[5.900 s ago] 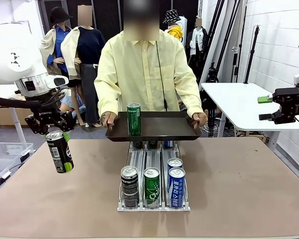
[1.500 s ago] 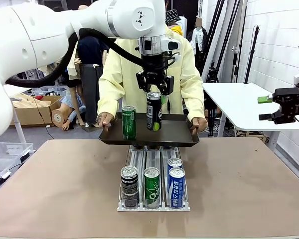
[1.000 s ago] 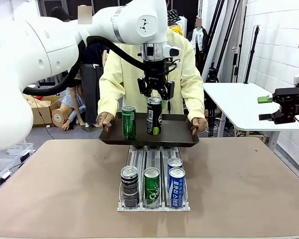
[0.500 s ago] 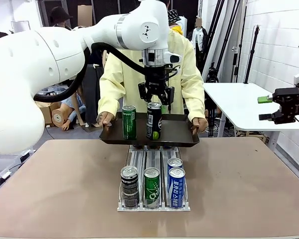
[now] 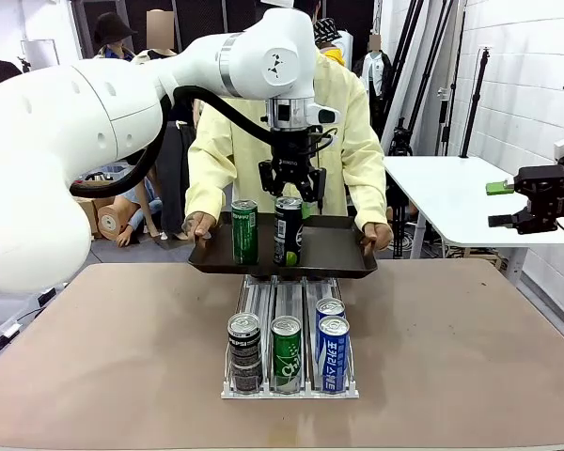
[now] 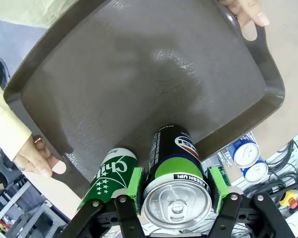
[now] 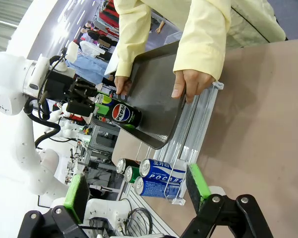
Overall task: Retrieve and hand over the desired beverage to the person.
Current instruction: Place the picked can on the Handle tray extended by the person.
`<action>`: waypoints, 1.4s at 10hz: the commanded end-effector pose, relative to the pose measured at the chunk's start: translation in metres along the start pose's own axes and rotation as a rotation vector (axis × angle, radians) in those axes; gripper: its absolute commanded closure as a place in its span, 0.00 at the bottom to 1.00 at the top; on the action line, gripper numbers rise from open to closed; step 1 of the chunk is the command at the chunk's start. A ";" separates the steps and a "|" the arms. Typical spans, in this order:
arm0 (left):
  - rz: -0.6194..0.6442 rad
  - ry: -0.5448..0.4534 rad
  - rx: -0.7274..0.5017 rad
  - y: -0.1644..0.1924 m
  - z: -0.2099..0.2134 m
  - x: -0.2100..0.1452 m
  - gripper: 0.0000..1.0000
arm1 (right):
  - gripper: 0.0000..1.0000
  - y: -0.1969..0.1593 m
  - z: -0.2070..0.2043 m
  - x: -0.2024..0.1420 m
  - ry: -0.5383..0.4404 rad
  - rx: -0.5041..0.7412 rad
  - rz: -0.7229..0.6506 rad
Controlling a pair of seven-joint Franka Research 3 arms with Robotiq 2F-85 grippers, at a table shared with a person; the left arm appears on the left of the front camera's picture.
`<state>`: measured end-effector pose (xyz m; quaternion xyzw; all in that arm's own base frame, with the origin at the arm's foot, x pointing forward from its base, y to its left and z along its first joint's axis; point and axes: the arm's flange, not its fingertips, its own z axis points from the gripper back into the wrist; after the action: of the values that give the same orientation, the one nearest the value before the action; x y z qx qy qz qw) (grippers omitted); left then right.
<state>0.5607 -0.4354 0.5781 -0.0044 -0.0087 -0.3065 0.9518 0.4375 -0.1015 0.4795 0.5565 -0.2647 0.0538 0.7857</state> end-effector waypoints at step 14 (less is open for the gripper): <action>0.016 -0.007 -0.051 0.006 0.015 0.012 0.56 | 0.00 0.001 0.000 0.001 0.001 0.010 -0.003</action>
<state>0.5650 -0.4327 0.5786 -0.0167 -0.0063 -0.3030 0.9528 0.4375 -0.1015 0.4795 0.5565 -0.2647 0.0538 0.7857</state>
